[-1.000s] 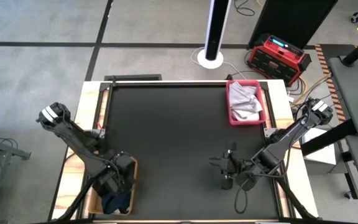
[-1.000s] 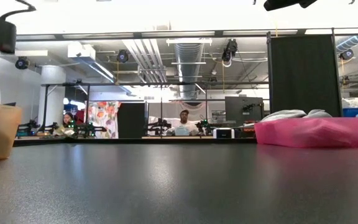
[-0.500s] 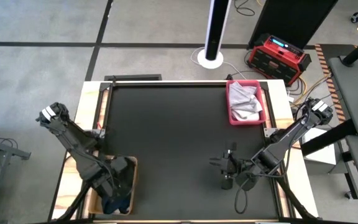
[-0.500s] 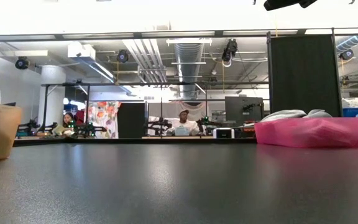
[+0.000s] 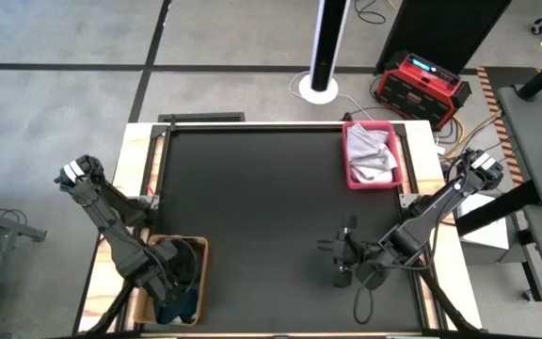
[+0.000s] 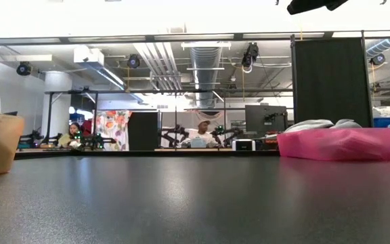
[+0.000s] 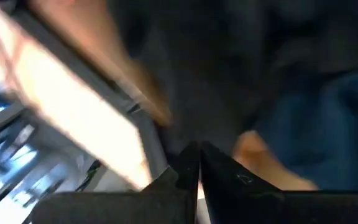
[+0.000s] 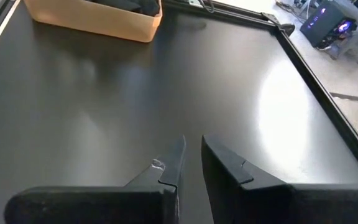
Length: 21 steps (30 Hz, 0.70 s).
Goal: Sort towels by color in basket
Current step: Put the black kitchen towel into the orange bin
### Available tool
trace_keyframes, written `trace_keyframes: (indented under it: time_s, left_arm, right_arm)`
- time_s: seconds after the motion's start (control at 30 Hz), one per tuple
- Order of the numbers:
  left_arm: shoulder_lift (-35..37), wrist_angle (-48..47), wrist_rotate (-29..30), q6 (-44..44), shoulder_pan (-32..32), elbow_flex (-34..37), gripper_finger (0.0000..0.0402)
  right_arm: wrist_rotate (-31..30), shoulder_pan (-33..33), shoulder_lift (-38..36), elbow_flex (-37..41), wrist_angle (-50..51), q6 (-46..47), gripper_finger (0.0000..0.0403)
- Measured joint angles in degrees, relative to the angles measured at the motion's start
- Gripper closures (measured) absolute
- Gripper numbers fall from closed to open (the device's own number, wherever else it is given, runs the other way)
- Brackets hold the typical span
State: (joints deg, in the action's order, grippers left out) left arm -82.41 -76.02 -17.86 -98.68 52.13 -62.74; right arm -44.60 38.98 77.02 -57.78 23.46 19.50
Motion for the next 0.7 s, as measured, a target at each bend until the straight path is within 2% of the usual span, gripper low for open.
trace_keyframes:
  time_s: [0.1, 0.3, 0.4, 0.7]
  left_arm:
    - [0.0, -1.39, -2.82, -0.39, 1.18, 1.09, 0.0402]
    - [0.0, 1.04, 2.94, -1.35, 2.28, 2.4, 0.0402]
    - [0.0, 2.91, 3.7, -2.26, 3.05, 4.48, 0.0402]
    - [0.0, 17.03, 3.7, -5.66, 5.45, 11.78, 0.0402]
  right_arm:
    - [-0.02, -0.02, 0.01, 0.01, -0.08, 0.84, 0.0359]
    - [-0.55, -0.01, 0.43, 0.45, -0.98, 1.92, 0.0358]
    - [-0.55, 0.0, 1.26, 0.52, -2.32, 1.71, 0.036]
    - [-0.55, -0.01, 3.7, 0.57, -4.24, 1.45, 0.0359]
